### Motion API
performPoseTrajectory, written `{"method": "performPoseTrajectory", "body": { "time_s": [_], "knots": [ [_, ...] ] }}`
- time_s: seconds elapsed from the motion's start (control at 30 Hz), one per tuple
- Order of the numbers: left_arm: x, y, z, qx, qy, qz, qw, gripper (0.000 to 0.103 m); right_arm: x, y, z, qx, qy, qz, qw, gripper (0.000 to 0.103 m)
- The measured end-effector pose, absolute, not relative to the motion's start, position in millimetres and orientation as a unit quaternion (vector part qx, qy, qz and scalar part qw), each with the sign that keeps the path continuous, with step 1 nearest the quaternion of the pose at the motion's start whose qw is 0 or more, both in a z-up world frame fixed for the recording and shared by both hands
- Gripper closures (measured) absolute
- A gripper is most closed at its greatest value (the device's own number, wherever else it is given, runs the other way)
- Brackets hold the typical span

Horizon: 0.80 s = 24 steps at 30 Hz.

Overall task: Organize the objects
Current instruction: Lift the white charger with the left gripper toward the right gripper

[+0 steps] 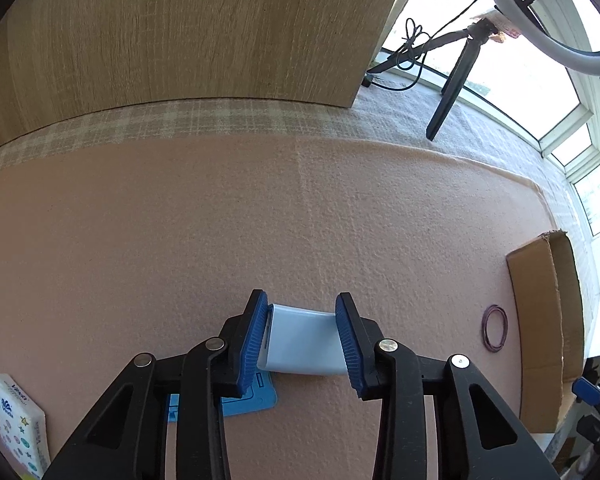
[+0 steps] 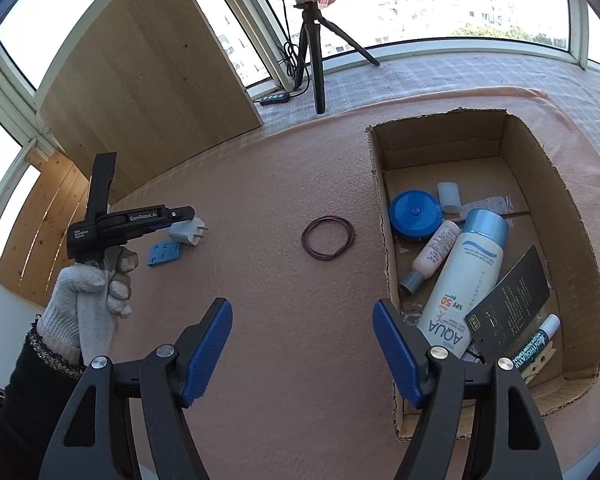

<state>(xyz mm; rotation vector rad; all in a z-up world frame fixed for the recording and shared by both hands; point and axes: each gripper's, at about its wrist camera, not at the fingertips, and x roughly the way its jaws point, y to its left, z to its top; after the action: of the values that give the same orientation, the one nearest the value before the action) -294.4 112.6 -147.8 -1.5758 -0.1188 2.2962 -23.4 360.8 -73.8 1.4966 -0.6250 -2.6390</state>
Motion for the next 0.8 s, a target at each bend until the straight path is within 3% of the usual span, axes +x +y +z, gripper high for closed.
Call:
{"method": "performPoseTrajectory", "body": {
  "time_s": [0.27,0.8],
  "knots": [
    [-287,143,-158,-0.571,-0.004,0.789,0.226,0.069,-25,355,-72,0.484,-0.201,-0.851,0.026,0.034],
    [-166,201,-159,-0.552,0.065,0.757,0.344,0.071,-19,360,-76,0.486,-0.216,-0.846,0.036,0.034]
  ]
}}
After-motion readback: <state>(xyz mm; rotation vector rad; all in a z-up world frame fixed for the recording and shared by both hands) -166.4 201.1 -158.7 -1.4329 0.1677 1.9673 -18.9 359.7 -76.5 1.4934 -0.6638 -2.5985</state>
